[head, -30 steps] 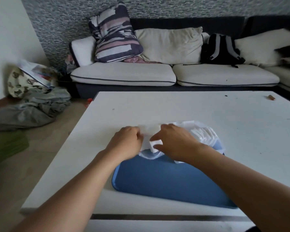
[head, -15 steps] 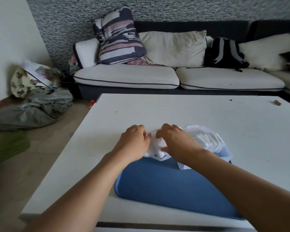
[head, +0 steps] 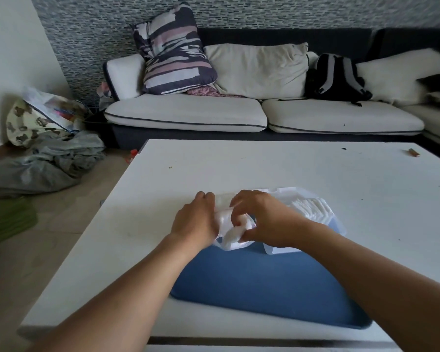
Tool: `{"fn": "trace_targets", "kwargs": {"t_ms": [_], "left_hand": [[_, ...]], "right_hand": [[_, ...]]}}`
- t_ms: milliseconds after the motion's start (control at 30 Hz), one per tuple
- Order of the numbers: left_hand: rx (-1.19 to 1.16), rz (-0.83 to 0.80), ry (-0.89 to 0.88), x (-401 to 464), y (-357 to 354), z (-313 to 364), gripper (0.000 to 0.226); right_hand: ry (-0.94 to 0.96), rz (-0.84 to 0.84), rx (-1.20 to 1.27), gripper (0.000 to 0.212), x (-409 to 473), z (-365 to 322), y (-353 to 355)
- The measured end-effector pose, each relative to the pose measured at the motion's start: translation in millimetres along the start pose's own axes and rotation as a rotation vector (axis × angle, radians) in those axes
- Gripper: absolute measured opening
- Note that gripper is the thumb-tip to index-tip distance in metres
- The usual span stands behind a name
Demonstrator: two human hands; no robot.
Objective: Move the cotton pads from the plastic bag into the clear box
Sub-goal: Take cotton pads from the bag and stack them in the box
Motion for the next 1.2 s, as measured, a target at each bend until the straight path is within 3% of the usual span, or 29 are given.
{"fn": "trace_targets", "kwargs": {"t_ms": [100,233,333,433,500,600,700,800,933,1067,1133,1200], "left_hand": [[0.021,-0.067,-0.007,4.6,-8.7,-2.0,0.034],[0.082,-0.166,-0.021,2.7,-15.3,-0.8,0.025],[0.029,-0.271,-0.029,-2.4,-12.9,1.4,0.044],[-0.188,-0.374,0.001,-12.6,3.8,3.8,0.070],[-0.612,-0.289,0.044,-22.3,28.8,12.1,0.070],[-1.461,-0.096,0.170,-38.3,45.6,28.1,0.049],[-1.886,-0.092,0.193,-47.6,40.9,53.6,0.050],[-1.920,-0.084,0.109,-47.6,42.0,71.5,0.036],[-1.963,-0.194,0.085,-47.8,38.8,77.9,0.034],[-1.942,-0.239,0.148,-44.5,27.9,72.6,0.039],[-1.957,-0.176,0.165,-40.6,26.5,63.6,0.025],[-1.989,-0.115,0.177,-39.2,29.5,57.7,0.030]], "right_hand": [[-0.012,0.053,0.425,0.025,-10.5,1.0,20.2],[-0.035,0.202,1.139,0.031,-17.8,15.5,40.8],[-0.147,0.254,1.306,0.047,-21.2,29.8,40.0],[-0.117,0.268,1.279,0.064,-21.3,33.1,42.0],[-0.048,0.315,1.191,0.072,-20.9,27.3,50.4],[0.039,0.390,1.025,0.066,-22.0,10.6,61.9],[0.103,0.393,0.930,0.063,-21.8,-13.9,62.6],[0.127,0.374,0.843,0.067,-23.2,-35.1,58.4],[0.093,0.425,0.624,0.078,-27.5,-38.8,51.7],[0.054,0.404,0.633,0.081,-29.0,-34.2,45.9],[0.020,0.513,0.639,0.082,-30.9,-30.0,54.9],[-0.042,0.654,0.672,0.085,-34.4,-22.8,63.5]]}}
Point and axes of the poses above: each hand's wrist, its own x-axis towards the middle knuckle, its own y-axis out of the back of the hand, z = x × y, the point moved 8 cm from there along x, towards the middle knuckle, and after that the axes turned 6 degrees about -z, right-handed, at the moved point
